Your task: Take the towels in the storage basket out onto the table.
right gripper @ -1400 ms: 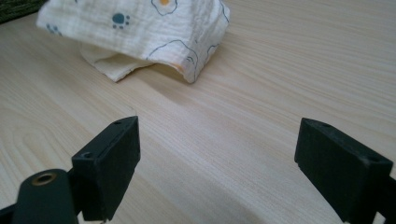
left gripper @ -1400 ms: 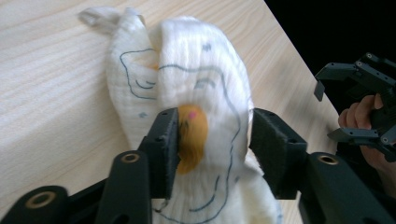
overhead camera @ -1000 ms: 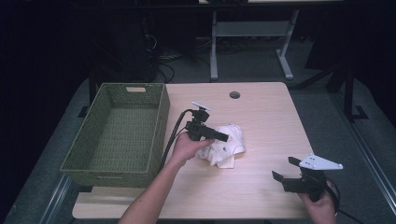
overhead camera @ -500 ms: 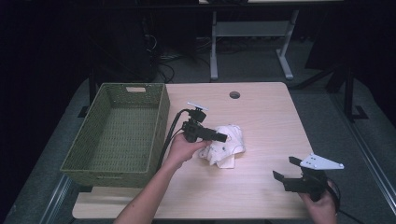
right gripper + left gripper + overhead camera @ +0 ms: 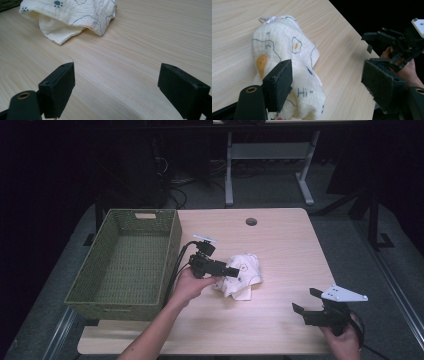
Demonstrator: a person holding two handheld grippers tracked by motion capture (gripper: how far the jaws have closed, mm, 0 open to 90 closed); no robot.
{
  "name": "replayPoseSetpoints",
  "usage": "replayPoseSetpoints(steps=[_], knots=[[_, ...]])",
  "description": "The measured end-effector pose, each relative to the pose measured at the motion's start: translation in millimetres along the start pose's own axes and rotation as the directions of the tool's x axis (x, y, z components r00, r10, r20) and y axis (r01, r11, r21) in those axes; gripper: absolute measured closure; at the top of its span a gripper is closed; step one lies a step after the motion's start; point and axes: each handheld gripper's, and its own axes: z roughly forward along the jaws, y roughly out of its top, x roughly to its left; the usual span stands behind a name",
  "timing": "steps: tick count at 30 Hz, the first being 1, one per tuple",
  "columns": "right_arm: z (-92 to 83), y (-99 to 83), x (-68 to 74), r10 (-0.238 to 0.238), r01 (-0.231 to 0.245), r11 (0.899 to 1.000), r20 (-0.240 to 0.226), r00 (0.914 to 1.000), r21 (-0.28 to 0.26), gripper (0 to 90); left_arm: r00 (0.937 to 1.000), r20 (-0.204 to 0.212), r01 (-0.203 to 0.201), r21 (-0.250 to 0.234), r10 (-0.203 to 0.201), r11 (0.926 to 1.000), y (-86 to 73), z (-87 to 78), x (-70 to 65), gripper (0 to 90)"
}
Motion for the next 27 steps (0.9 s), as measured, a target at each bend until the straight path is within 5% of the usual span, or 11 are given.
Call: replayPoseSetpoints(steps=[27], knots=[[0.7, -1.9, 2.1, 0.001, -0.001, 1.000, -0.004, 1.0000, 0.010, 13.8, 0.9982, 0.038, -0.047, 0.002, 0.047, 0.9989, -59.0, -4.0, -17.6, 24.2]])
